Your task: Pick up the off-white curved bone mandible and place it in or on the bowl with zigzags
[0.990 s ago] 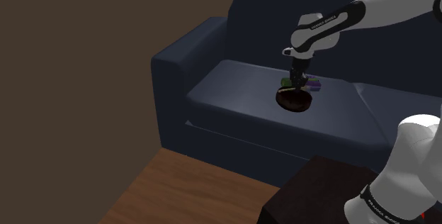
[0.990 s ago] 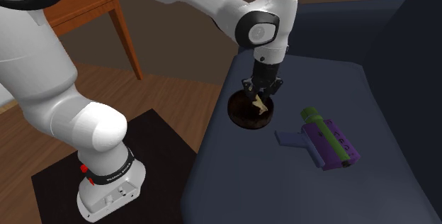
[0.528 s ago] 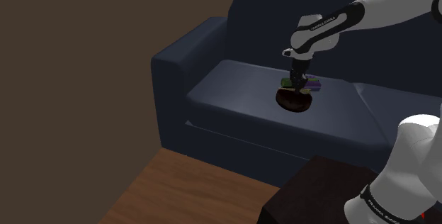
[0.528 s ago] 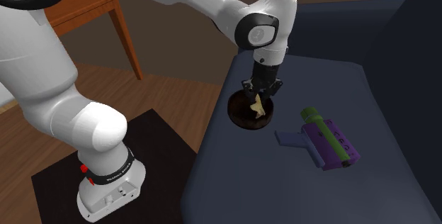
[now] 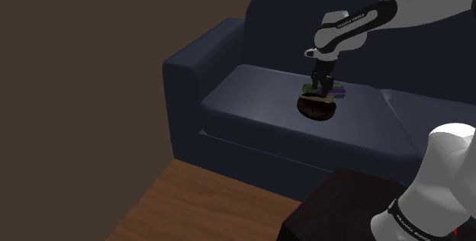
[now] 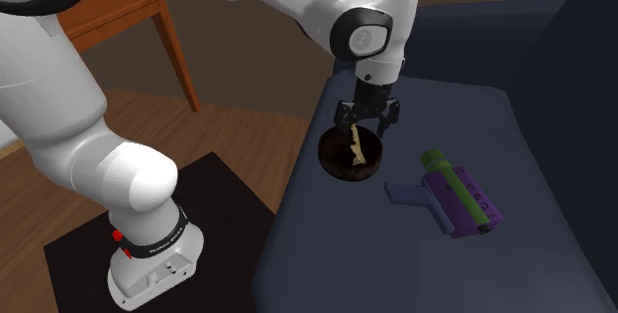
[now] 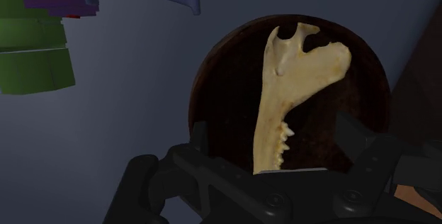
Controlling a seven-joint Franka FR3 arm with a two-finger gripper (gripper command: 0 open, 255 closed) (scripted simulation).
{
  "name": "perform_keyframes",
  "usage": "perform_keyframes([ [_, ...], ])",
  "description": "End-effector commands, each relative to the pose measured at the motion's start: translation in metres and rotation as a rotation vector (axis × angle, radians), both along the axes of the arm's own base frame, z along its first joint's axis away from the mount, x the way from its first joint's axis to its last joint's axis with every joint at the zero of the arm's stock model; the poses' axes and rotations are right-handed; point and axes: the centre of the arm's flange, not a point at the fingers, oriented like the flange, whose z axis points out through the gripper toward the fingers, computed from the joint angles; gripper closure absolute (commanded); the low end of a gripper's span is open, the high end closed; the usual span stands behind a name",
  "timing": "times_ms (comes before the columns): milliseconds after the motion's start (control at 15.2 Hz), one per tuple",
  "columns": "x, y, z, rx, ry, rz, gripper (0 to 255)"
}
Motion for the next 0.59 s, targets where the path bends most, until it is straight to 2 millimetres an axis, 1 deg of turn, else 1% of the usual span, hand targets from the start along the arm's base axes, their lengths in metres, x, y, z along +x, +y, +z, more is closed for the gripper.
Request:
perform_keyframes([
  [0, 0.002, 0.001, 0.024, 0.000, 0.001, 0.000, 0],
  [66, 0.003, 0.001, 0.034, 0.000, 0.001, 0.000, 0],
  [528, 0.003, 0.001, 0.034, 0.000, 0.001, 0.000, 0],
])
